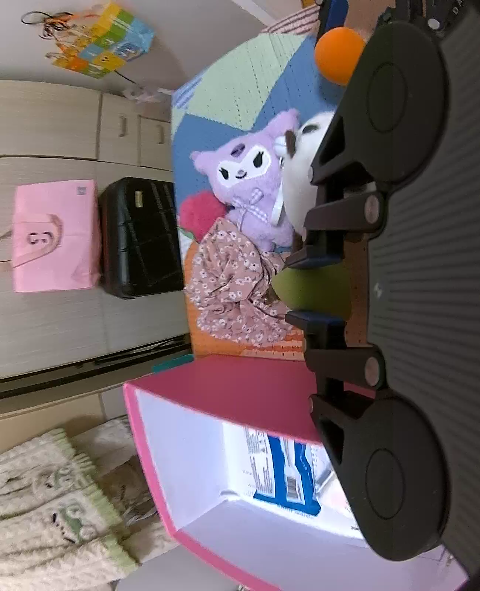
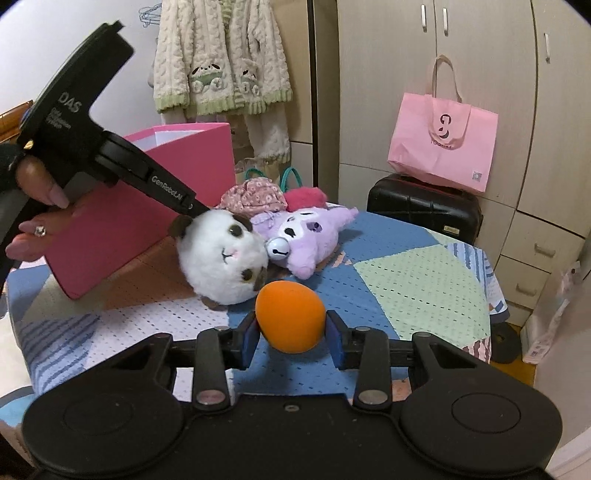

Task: Organize soft objects
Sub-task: 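Grasp the green sponge with the left tool while the right tool grasps the orange sponge, then lift both sponges and carry them over the pink box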

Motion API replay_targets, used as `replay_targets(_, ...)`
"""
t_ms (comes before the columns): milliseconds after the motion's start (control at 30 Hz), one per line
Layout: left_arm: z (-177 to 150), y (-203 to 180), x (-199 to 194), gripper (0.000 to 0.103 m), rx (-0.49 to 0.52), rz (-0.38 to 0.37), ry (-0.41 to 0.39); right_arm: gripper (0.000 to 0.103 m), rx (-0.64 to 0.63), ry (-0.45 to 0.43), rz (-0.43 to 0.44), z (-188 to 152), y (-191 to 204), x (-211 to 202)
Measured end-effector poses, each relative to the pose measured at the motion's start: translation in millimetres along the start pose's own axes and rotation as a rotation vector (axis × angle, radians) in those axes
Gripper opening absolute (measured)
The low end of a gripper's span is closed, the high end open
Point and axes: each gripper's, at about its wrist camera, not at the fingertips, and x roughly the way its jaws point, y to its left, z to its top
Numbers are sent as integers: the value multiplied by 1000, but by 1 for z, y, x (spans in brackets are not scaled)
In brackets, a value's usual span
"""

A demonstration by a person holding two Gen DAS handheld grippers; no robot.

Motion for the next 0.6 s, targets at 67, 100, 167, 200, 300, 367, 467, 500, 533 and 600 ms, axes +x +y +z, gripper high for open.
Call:
replay_targets(67,-5,1,-11,23,-12,-16,-29,43,4,-8,6,1,3,-5)
replay_targets(100,-6,1,-16,23,-21,-27,-36,43,8,-11,8,1,4,-7)
replay_targets(167,-11,3,-26,23,-39,-49,-53,43,11,-17,15,2,7,-12)
replay_targets(200,-14,4,-31,23,-46,-55,-62,43,11,-18,18,2,8,-14)
replay_targets(300,-23,8,-45,23,-66,-79,-80,43,15,-17,32,4,13,-21)
replay_targets(367,-28,12,-53,23,-82,-104,-82,43,17,-16,45,4,16,-25)
replay_targets(467,-37,17,-67,23,-95,-138,-88,43,11,-9,57,3,23,-31)
replay_targets(500,-40,18,-71,23,-93,-145,-90,43,10,-5,63,3,26,-33)
replay_targets(533,-43,19,-75,23,-89,-152,-94,43,9,-1,68,3,28,-35)
replay_targets(600,-49,21,-84,23,-75,-168,-99,43,12,10,80,3,34,-39)
